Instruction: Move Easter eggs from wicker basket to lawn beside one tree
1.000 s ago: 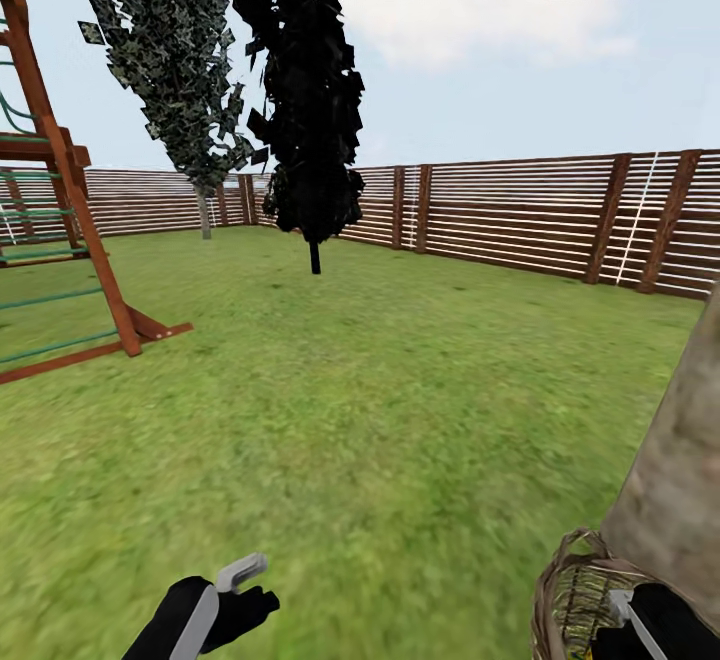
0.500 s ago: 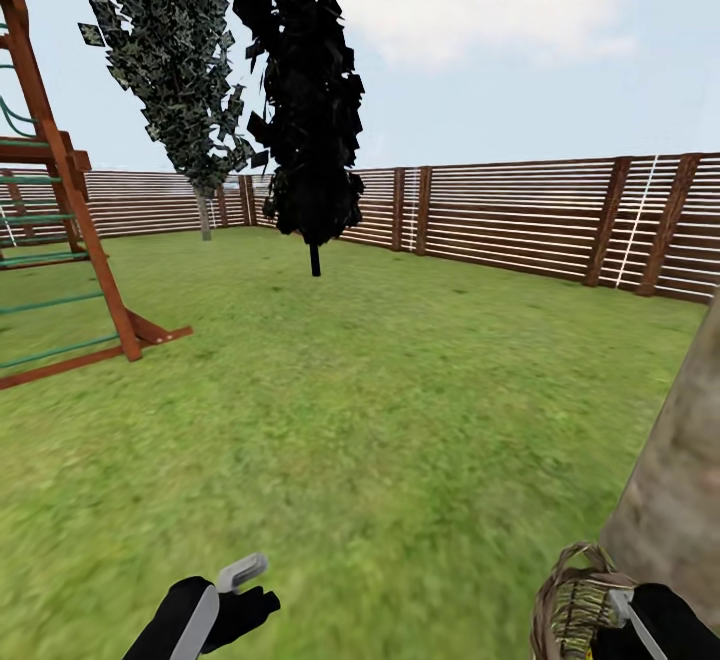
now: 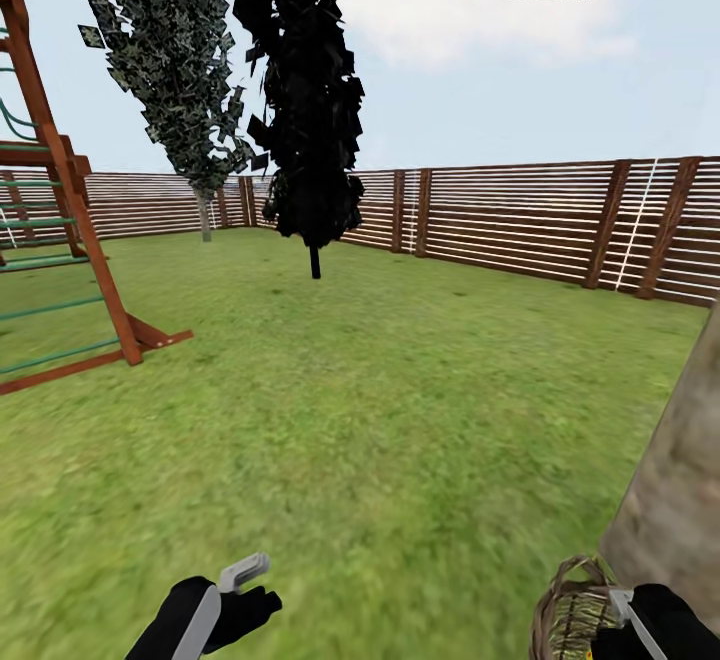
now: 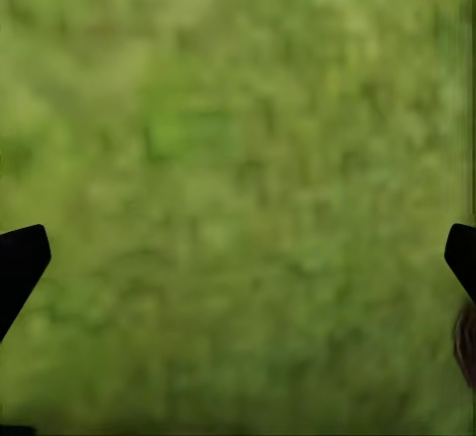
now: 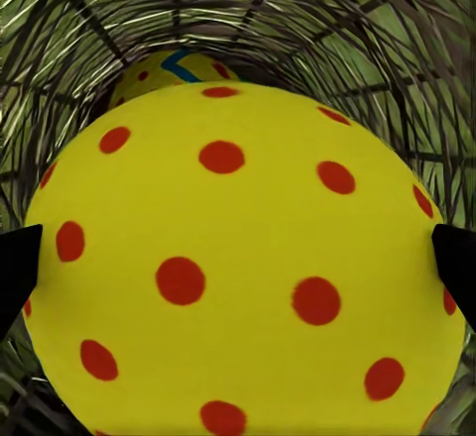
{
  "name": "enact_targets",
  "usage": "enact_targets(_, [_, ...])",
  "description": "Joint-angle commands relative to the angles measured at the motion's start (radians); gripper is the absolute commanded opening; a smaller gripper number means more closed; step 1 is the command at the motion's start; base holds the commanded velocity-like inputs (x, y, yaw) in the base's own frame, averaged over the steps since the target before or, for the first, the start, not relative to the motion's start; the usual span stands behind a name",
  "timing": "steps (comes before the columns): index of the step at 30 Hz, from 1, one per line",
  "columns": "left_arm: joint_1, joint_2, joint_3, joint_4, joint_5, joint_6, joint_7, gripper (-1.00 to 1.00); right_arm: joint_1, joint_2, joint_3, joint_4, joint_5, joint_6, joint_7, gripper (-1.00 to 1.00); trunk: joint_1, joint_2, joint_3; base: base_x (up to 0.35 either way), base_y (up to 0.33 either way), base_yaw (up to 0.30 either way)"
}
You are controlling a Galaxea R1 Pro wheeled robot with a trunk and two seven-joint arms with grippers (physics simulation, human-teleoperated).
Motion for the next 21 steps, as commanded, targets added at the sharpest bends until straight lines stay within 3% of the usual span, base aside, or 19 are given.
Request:
enact_targets(1, [0.0, -0.001, 0.003, -0.002, 0.01, 0.005, 0.008, 1.0, -0.001, 0.0, -0.004, -0.001, 0.007, 0.004, 0.006, -1.0, -0.004, 0.007, 0.002, 0.0, 0.0, 0.0])
enact_targets(21, [0.0, -0.002, 0.003, -0.002, 0.01, 0.005, 0.008, 1.0, 0.0, 0.0, -0.005, -0.001, 0.007, 0.004, 0.005, -1.0, -0.081, 0.147, 0.065, 0.0, 0.0, 0.0])
